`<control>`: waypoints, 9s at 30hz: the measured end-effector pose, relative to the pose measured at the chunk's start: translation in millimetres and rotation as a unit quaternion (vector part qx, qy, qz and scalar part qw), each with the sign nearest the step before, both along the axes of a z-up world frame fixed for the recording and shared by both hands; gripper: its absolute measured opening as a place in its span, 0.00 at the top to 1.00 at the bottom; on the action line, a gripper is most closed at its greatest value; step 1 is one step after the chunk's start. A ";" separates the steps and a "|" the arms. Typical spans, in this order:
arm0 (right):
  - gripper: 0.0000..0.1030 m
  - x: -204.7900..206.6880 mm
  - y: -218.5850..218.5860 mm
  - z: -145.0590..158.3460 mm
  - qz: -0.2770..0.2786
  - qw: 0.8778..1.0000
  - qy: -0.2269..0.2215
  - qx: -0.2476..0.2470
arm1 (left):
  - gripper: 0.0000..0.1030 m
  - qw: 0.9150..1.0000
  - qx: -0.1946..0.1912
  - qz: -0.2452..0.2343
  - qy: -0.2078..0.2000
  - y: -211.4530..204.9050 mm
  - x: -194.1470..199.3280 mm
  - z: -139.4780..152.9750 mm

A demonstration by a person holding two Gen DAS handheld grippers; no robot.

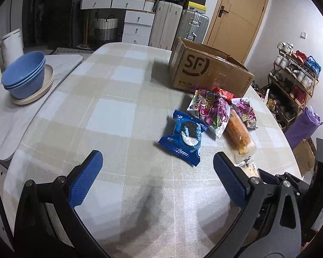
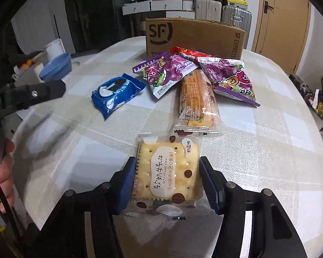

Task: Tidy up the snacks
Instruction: 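Lower both open grippers toward the snacks left on the table, then grasp the cracker biscuit pack with the right gripper while the left grasps the blue Oreo pack, then lift and carry the cracker pack and Oreo pack over the cardboard box, then open both grippers to drop the two packs into the box, then withdraw both grippers from the box toward the remaining snacks, then grasp the orange bread stick pack with the right gripper while the left grasps a purple grape candy bag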

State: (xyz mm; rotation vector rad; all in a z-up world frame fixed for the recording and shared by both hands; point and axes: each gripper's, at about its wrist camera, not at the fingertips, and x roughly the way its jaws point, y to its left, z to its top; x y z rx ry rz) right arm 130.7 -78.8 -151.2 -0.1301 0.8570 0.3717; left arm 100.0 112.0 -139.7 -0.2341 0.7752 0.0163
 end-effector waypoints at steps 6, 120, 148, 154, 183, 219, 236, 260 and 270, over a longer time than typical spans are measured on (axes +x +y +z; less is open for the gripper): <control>0.43 -6.2 -23.9 9.9 -0.003 0.998 0.002 0.067 | 0.01 1.000 0.006 -0.004 0.006 -3.4 1.7 -4.2; 0.43 72.0 -75.5 194.6 0.016 0.969 -0.153 0.193 | 0.60 0.987 0.083 -0.116 -0.078 -70.1 99.7 137.1; 0.43 305.9 -44.9 166.3 0.012 0.987 -0.032 0.158 | 0.60 0.982 0.062 -0.176 0.029 -104.5 394.5 82.7; 0.43 314.7 -44.4 151.8 0.010 0.989 -0.022 0.149 | 0.60 0.981 0.077 -0.174 0.038 -120.1 410.0 63.0; 0.26 309.2 -39.8 135.5 -0.004 0.992 -0.010 0.128 | 0.58 0.982 0.080 -0.171 0.031 -97.6 355.7 62.4; 0.07 125.0 -46.9 258.8 0.053 0.972 -0.204 0.103 | 0.19 0.979 0.090 -0.165 -0.080 -113.9 175.1 201.4; 0.01 -65.2 -92.6 265.7 0.015 0.940 -0.296 0.167 | 0.00 0.969 0.085 -0.069 -0.224 -65.8 -35.2 267.3; 0.01 -24.1 -80.9 105.0 -0.026 0.978 -0.159 0.136 | 0.00 0.993 0.057 -0.040 -0.094 -41.4 -17.1 84.3; 0.01 78.4 -50.1 47.0 -0.013 0.996 -0.022 0.089 | 0.00 0.997 0.056 -0.052 -0.010 -50.5 74.6 20.6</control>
